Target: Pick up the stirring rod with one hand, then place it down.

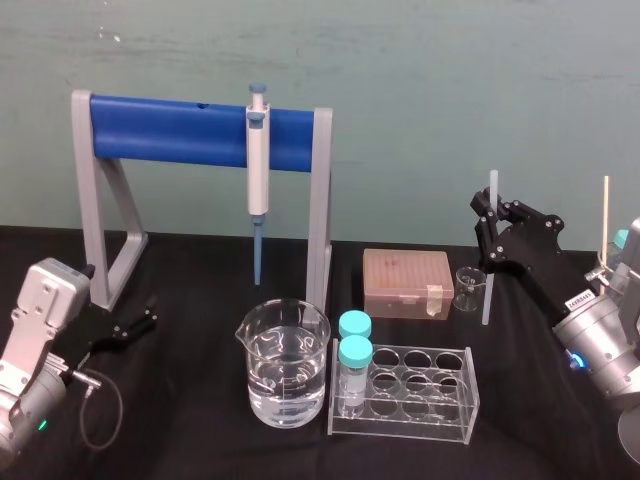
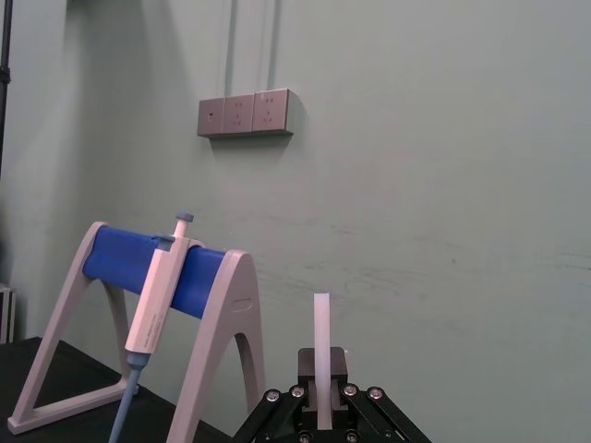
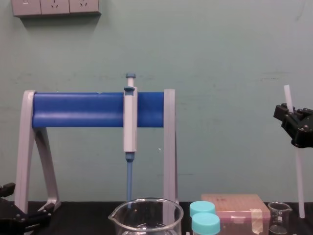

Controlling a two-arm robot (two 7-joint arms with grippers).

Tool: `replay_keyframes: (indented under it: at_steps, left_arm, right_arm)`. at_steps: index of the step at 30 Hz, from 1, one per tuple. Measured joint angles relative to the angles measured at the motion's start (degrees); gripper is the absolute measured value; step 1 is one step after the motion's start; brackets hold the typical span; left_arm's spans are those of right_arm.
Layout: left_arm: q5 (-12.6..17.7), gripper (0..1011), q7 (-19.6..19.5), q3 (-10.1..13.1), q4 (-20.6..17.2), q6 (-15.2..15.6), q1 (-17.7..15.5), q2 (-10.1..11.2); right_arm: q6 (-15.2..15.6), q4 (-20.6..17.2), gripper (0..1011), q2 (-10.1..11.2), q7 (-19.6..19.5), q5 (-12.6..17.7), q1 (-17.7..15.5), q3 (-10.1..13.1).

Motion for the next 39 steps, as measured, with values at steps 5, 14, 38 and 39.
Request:
replay_keyframes:
  at_steps: [5, 14, 38, 39]
  left_arm:
    - [0.0, 1000, 0.0, 0.0, 0.0, 0.0, 0.0, 0.0]
    - [0.0, 1000, 0.0, 0.0, 0.0, 0.0, 0.0, 0.0]
    - [0.0, 1000, 0.0, 0.0, 0.0, 0.0, 0.0, 0.0]
    - [0.0, 1001, 0.0, 0.0, 0.0, 0.0, 0.0, 0.0]
  right_arm:
    - [0.0, 0.0, 70, 0.0, 0.0, 0.0, 0.0, 0.0]
    - [0.03, -0.38, 70, 0.0, 0.24, -0.07, -0.3, 0.08]
    - [-0.67, -2.7, 70, 0.88, 7.35, 1.85, -0.5, -4.69]
    - [-0.59, -2.78, 70, 0.96, 7.43, 1.86, -0.5, -4.86]
